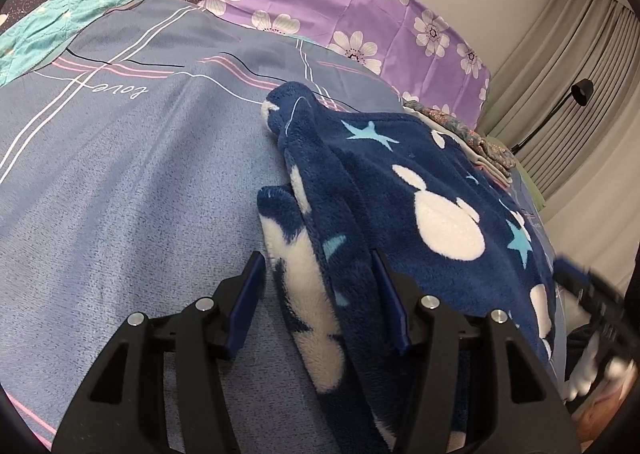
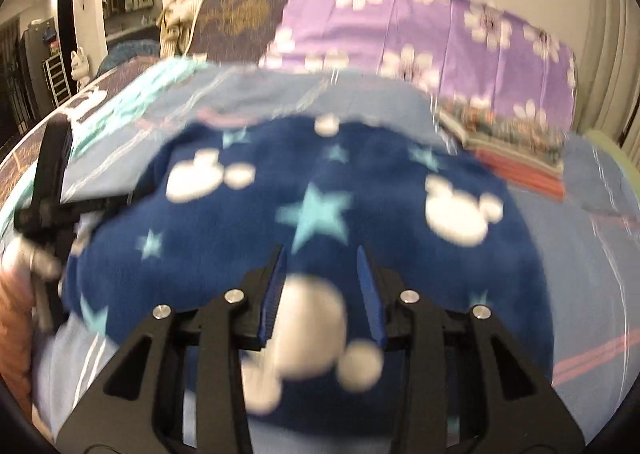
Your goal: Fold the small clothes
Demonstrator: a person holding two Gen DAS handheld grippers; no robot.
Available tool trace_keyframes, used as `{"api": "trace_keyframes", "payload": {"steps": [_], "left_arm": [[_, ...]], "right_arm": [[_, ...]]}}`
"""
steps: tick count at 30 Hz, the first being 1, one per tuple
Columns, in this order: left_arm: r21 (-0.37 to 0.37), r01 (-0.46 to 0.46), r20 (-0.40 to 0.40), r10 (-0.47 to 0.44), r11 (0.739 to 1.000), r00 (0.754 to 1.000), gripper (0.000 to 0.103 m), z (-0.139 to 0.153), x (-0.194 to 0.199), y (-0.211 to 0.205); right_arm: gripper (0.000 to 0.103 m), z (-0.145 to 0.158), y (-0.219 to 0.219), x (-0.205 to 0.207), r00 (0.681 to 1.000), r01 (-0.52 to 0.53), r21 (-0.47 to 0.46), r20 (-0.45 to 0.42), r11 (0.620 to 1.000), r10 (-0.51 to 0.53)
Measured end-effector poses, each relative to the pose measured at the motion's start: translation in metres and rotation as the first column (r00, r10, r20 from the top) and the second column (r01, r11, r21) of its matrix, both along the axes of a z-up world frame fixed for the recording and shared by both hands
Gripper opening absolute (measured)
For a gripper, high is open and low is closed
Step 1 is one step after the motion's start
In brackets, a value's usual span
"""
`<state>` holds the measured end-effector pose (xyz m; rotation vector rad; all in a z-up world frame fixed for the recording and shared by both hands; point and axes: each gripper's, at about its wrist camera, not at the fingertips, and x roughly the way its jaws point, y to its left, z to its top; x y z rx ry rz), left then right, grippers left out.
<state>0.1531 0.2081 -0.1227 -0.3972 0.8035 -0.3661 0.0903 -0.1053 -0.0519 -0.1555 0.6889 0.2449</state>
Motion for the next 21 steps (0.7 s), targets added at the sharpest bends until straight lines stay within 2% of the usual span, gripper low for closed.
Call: {"api": "trace_keyframes", "payload": {"steps": [1, 2, 3, 5, 6, 7, 9, 10, 13, 15, 16, 17, 18, 19, 21], "left_arm": [[0.002, -0.001, 0.001, 0.001, 1.0, 1.0, 0.057, 0.0, 0.0, 0.0], [0.003, -0.001, 0.001, 0.001, 1.0, 1.0, 0.057, 0.0, 0.0, -0.001], [0.002, -0.001, 0.002, 0.001, 1.0, 1.0, 0.057, 0.0, 0.0, 0.0], [0.007, -0.001, 0.002, 0.001, 1.0, 1.0, 0.058, 0.001, 0.0, -0.002], [0.009, -0.002, 0.003, 0.002, 1.0, 1.0, 0.058, 0.001, 0.0, -0.002], [0.006, -0.002, 0.002, 0.002, 1.0, 1.0, 0.058, 0.0, 0.0, -0.001], [-0.002, -0.001, -0.001, 0.001, 1.0, 1.0, 0.058, 0.0, 0.0, -0.001], [-0.006, -0.001, -0.001, 0.0, 1.0, 1.0, 0.058, 0.0, 0.0, -0.001], [-0.003, -0.002, 0.002, 0.002, 1.0, 1.0, 0.058, 0.0, -0.001, -0.001], [-0.002, -0.004, 0.002, 0.004, 1.0, 1.0, 0.058, 0.0, -0.002, -0.002], [-0.001, -0.006, 0.002, 0.006, 1.0, 1.0, 0.058, 0.0, -0.002, -0.002], [0.0, -0.007, 0.003, 0.007, 1.0, 1.0, 0.058, 0.0, -0.002, -0.002], [0.0, -0.009, 0.003, 0.009, 1.0, 1.0, 0.058, 0.0, -0.002, -0.002], [0.001, -0.012, 0.002, 0.012, 1.0, 1.0, 0.058, 0.0, -0.001, -0.002], [-0.013, -0.011, 0.0, 0.011, 1.0, 1.0, 0.059, -0.001, -0.002, 0.0]], "right_arm": [[0.037, -0.005, 0.0, 0.011, 1.0, -0.003, 0.013, -0.029, 1.0, 0.004], [0.037, -0.018, 0.0, 0.024, 0.995, 0.003, 0.016, -0.097, 1.0, -0.001], [0.038, -0.047, -0.002, 0.042, 0.975, 0.008, 0.014, -0.224, 1.0, -0.005], [0.038, -0.056, -0.005, 0.039, 0.982, -0.004, 0.03, -0.19, 1.0, 0.01], [0.038, -0.048, -0.002, 0.037, 0.981, -0.012, 0.006, -0.195, 1.0, 0.013], [0.037, -0.041, -0.002, 0.039, 0.978, -0.007, 0.021, -0.206, 1.0, 0.011], [0.035, -0.019, -0.007, 0.052, 0.978, -0.004, 0.111, -0.208, 0.994, 0.027], [0.035, -0.006, -0.007, 0.061, 0.983, -0.001, 0.134, -0.181, 0.991, 0.025], [0.035, 0.014, 0.005, 0.098, 0.993, 0.0, 0.122, -0.113, 0.993, 0.014], [0.035, 0.002, 0.017, 0.14, 0.987, 0.027, 0.107, -0.163, 0.994, -0.009], [0.035, -0.014, 0.021, 0.162, 0.975, 0.04, 0.085, -0.222, 0.996, -0.02], [0.036, -0.039, 0.026, 0.183, 0.948, 0.052, 0.05, -0.317, 0.997, -0.034], [0.036, -0.07, 0.026, 0.203, 0.91, 0.058, 0.058, -0.414, 0.997, -0.029], [0.036, -0.069, 0.022, 0.206, 0.913, 0.071, 0.099, -0.406, 0.993, -0.025], [0.035, -0.059, 0.018, 0.201, 0.909, 0.068, 0.112, -0.416, 0.991, -0.016]]}}
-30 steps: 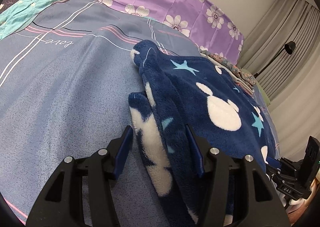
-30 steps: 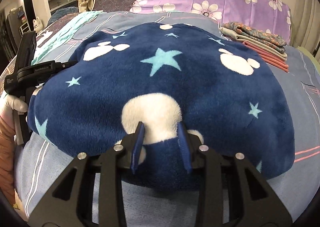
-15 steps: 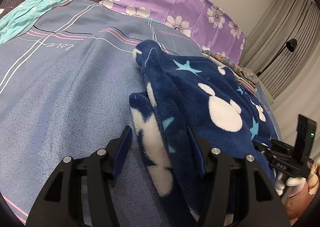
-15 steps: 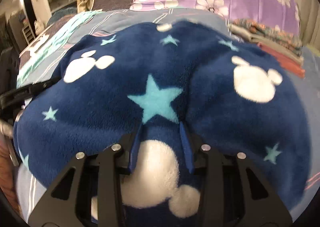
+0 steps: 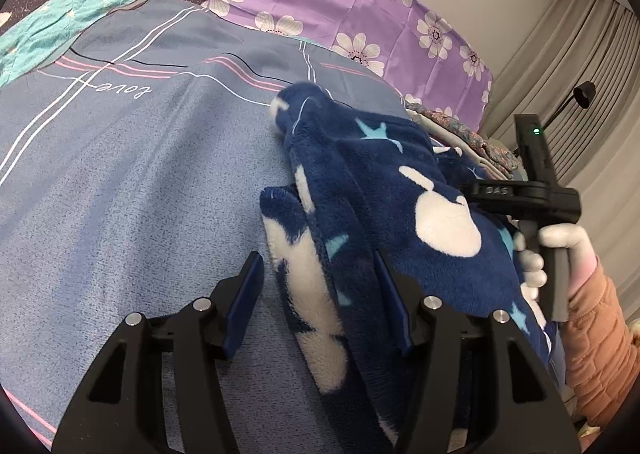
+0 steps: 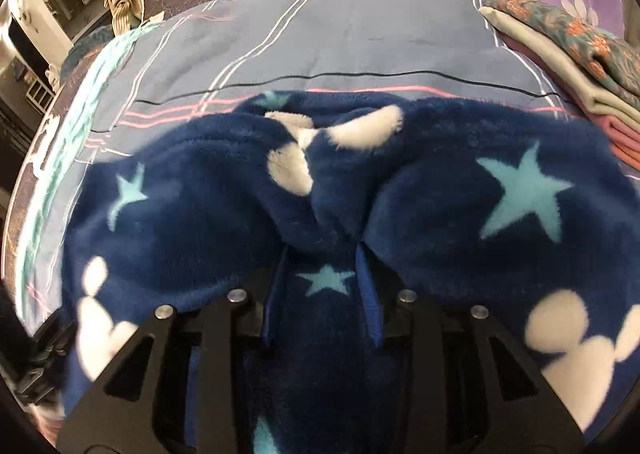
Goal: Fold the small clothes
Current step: 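Lift the folded jacket with both grippers holding its ends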
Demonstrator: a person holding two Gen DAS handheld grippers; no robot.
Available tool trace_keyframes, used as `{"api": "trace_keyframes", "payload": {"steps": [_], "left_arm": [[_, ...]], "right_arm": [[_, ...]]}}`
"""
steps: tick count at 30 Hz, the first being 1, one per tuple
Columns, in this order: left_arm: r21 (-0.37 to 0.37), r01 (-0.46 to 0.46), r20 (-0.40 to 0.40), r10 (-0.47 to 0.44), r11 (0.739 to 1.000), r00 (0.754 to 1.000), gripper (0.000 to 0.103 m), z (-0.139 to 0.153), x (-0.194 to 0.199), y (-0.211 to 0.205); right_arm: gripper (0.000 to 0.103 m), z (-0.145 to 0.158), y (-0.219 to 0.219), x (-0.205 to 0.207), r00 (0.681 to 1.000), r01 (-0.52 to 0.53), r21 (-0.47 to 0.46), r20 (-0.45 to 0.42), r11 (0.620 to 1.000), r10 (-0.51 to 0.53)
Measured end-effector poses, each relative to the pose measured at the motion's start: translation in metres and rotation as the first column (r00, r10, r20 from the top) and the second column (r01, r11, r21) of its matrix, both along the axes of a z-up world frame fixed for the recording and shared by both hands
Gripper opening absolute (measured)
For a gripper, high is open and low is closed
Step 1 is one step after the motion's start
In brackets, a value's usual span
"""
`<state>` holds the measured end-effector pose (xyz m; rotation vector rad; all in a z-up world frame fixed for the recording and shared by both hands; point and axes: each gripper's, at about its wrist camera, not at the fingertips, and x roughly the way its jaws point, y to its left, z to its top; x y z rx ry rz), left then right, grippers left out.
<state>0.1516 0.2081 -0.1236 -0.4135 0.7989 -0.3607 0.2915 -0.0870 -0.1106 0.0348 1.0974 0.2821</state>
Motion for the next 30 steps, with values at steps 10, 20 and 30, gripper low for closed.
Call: {"api": "trace_keyframes", "payload": {"steps": [10, 20, 30], "left_arm": [[-0.116, 0.013, -0.026, -0.016, 0.993, 1.0, 0.062, -0.004, 0.007, 0.013], [-0.164, 0.005, -0.129, -0.026, 0.987, 0.991, 0.059, 0.002, 0.045, 0.012], [-0.176, 0.026, -0.136, -0.051, 0.984, 0.989, 0.023, 0.012, 0.054, 0.01]], "right_arm": [[0.054, 0.069, 0.036, -0.201, 0.836, -0.296, -0.185, 0.424, 0.937, 0.348], [0.068, -0.008, 0.154, -0.339, 0.518, -0.478, -0.605, 0.391, 0.637, 0.761], [0.023, -0.036, 0.185, -0.297, 0.557, -0.312, -0.71, 0.401, 0.631, 0.727]]}}
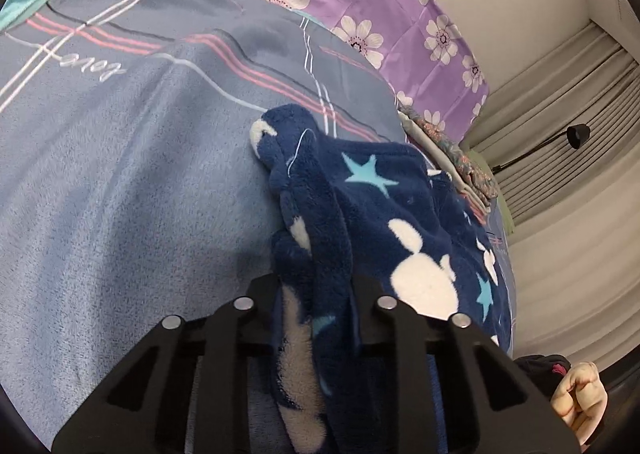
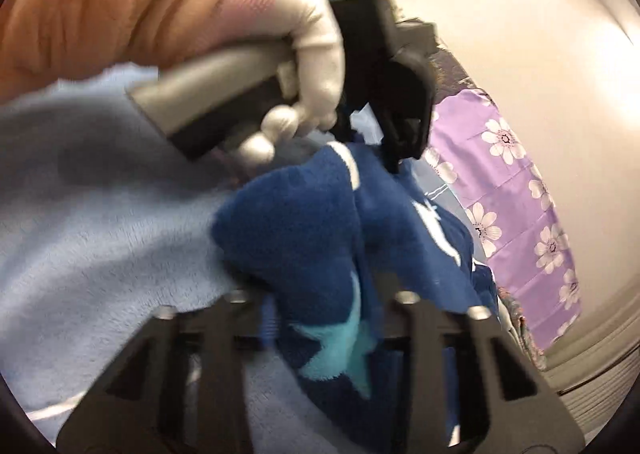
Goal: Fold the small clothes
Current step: 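Lift the folded jacket with both grippers holding its ends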
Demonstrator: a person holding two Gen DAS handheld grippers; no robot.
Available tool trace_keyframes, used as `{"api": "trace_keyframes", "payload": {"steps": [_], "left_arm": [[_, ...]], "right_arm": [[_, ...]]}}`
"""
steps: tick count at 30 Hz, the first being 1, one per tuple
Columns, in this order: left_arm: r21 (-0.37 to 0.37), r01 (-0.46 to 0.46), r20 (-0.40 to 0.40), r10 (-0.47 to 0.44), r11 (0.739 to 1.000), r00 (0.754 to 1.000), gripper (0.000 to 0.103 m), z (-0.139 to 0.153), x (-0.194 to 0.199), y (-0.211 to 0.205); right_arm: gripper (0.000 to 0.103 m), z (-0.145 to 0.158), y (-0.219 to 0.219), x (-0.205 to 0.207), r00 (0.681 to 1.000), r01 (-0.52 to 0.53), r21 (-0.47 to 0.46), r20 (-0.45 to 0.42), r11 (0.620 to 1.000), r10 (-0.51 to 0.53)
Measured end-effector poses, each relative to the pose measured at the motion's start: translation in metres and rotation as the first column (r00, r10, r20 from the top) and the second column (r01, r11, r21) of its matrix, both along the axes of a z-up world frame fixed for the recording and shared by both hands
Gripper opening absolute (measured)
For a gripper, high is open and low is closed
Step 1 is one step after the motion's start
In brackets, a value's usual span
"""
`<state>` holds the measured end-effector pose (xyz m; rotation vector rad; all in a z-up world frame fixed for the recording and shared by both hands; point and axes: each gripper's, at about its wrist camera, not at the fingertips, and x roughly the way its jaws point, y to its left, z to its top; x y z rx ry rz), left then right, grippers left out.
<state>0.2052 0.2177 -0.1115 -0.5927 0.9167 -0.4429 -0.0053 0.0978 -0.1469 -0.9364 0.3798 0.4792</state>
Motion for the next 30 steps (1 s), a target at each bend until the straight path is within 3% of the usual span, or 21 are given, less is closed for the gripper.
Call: {"api": "trace_keyframes", "payload": {"steps": [5, 8, 11, 15, 20, 25, 29, 30], "left_arm": [[-0.006, 0.008, 0.086, -0.007, 1.0, 0.996, 0.023, 0.045, 0.0, -0.013], [0.016, 0.028, 0.14, -0.03, 0.999, 0.99, 0.023, 0.077, 0.0, -0.032], [0.05, 0.054, 0.18, -0.062, 0.997, 0.982, 0.023, 0.107, 0.005, -0.06], [0.082, 0.103, 0.21, -0.118, 0.991, 0.971, 0.023, 0.139, 0.015, -0.101], [0.176, 0.193, 0.229, -0.231, 0.965, 0.946, 0.023, 0.163, 0.026, -0.178], [0.239, 0.281, 0.191, -0.328, 0.93, 0.925, 0.023, 0.16, 0.035, -0.257], [0.332, 0.335, 0.146, -0.399, 0.882, 0.905, 0.023, 0.145, 0.046, -0.334], [0.36, 0.339, 0.14, -0.409, 0.869, 0.902, 0.023, 0.139, 0.047, -0.351]], "right_arm": [[0.019, 0.05, -0.031, 0.004, 0.998, 0.042, 0.217, -0.06, 0.975, -0.03], [0.019, 0.081, -0.054, 0.008, 0.993, 0.084, 0.344, -0.105, 0.935, -0.051], [0.019, 0.106, -0.083, 0.012, 0.984, 0.137, 0.47, -0.165, 0.872, -0.066], [0.019, 0.134, -0.135, 0.021, 0.968, 0.215, 0.623, -0.239, 0.752, -0.078], [0.018, 0.145, -0.205, 0.029, 0.941, 0.303, 0.735, -0.333, 0.606, -0.067], [0.018, 0.136, -0.279, 0.038, 0.908, 0.396, 0.797, -0.415, 0.456, -0.063], [0.018, 0.109, -0.344, 0.045, 0.872, 0.473, 0.815, -0.487, 0.334, -0.046], [0.018, 0.096, -0.366, 0.049, 0.855, 0.505, 0.818, -0.518, 0.277, -0.029]]}}
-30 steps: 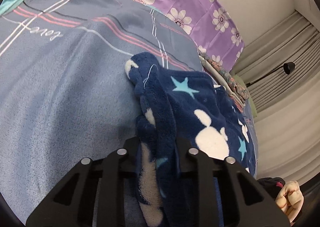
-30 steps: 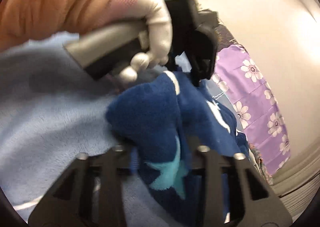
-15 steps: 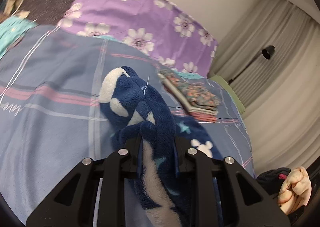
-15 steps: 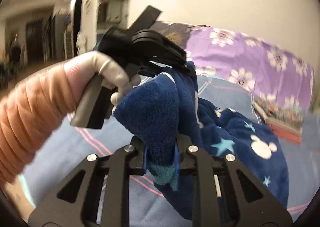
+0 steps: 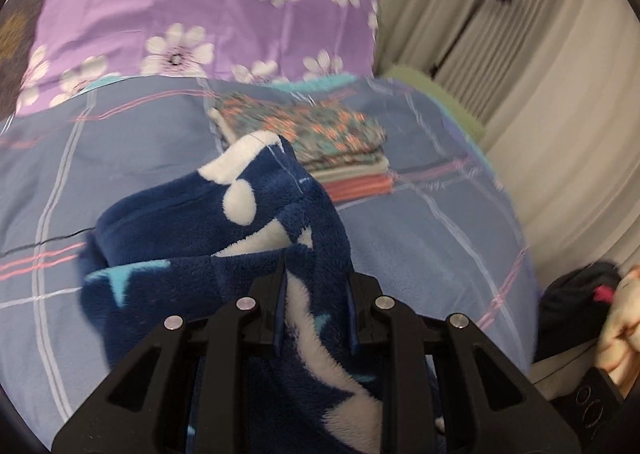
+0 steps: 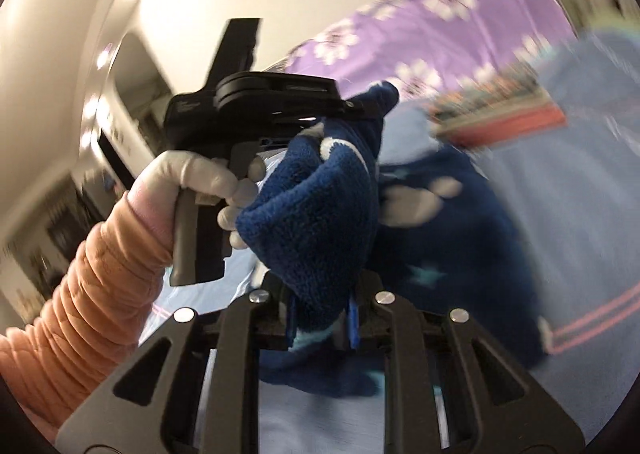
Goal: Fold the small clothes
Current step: 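Lift the folded jacket with both grippers holding its ends, then lower the navy jacket bundle onto the sheet with both grippers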
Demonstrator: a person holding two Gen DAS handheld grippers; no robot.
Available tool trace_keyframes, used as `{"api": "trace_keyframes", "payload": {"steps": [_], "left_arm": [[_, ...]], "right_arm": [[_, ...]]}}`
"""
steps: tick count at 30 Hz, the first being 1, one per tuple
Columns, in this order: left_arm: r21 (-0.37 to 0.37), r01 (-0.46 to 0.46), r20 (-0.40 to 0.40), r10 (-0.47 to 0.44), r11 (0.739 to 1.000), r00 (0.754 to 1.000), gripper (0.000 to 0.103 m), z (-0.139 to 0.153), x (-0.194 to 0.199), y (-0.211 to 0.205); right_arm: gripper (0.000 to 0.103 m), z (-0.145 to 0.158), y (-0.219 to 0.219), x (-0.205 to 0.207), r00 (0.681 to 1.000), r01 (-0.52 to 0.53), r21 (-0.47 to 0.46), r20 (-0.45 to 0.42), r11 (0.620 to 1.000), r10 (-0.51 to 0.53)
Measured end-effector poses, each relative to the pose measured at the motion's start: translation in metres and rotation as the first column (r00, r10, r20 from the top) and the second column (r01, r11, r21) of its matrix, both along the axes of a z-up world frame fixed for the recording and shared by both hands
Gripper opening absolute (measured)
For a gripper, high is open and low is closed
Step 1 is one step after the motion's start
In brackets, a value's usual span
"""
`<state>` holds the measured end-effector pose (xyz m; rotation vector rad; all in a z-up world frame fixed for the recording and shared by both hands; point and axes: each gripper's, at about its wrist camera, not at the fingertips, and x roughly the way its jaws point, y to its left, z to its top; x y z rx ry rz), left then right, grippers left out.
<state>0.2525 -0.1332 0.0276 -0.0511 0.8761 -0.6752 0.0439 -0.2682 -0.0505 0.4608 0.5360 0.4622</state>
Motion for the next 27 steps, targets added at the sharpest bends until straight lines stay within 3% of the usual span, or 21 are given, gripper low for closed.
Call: {"api": "trace_keyframes", "payload": {"steps": [4, 6, 10, 15, 19, 22, 24, 27], "left_arm": [[0.098, 0.02, -0.029, -0.018, 0.995, 0.999, 0.025, -0.038, 0.008, -0.06], [0.107, 0.023, -0.064, -0.016, 0.994, 0.998, 0.027, -0.053, 0.013, -0.074], [0.149, 0.08, -0.047, -0.074, 0.986, 0.996, 0.032, -0.059, 0.006, -0.096], [0.168, 0.113, -0.014, -0.112, 0.979, 0.994, 0.032, -0.053, -0.001, -0.1], [0.083, 0.147, 0.01, -0.148, 0.986, 0.989, 0.035, -0.02, -0.015, -0.079], [0.059, 0.16, 0.087, -0.165, 0.985, 0.982, 0.039, 0.006, -0.036, -0.055], [0.097, 0.144, 0.167, -0.158, 0.985, 0.973, 0.041, 0.019, -0.055, -0.033], [0.178, 0.097, 0.185, -0.13, 0.979, 0.974, 0.041, 0.008, -0.069, -0.005]], "right_arm": [[0.018, -0.047, -0.058, 0.012, 0.988, 0.061, 0.201, -0.151, 0.978, -0.03], [0.018, -0.072, -0.076, 0.015, 0.975, 0.088, 0.271, -0.22, 0.958, -0.027], [0.018, -0.106, -0.095, 0.01, 0.963, 0.083, 0.425, -0.267, 0.901, 0.037], [0.018, -0.09, -0.088, 0.004, 0.973, 0.054, 0.383, -0.227, 0.922, 0.038], [0.017, -0.063, -0.085, -0.006, 0.988, 0.021, 0.389, -0.152, 0.921, 0.042], [0.017, -0.056, -0.084, -0.013, 0.988, 0.045, 0.347, -0.153, 0.937, 0.009], [0.016, -0.065, -0.085, -0.011, 0.981, 0.067, 0.358, -0.192, 0.931, 0.003], [0.016, -0.083, -0.089, -0.014, 0.969, 0.109, 0.399, -0.245, 0.911, -0.009]]}}
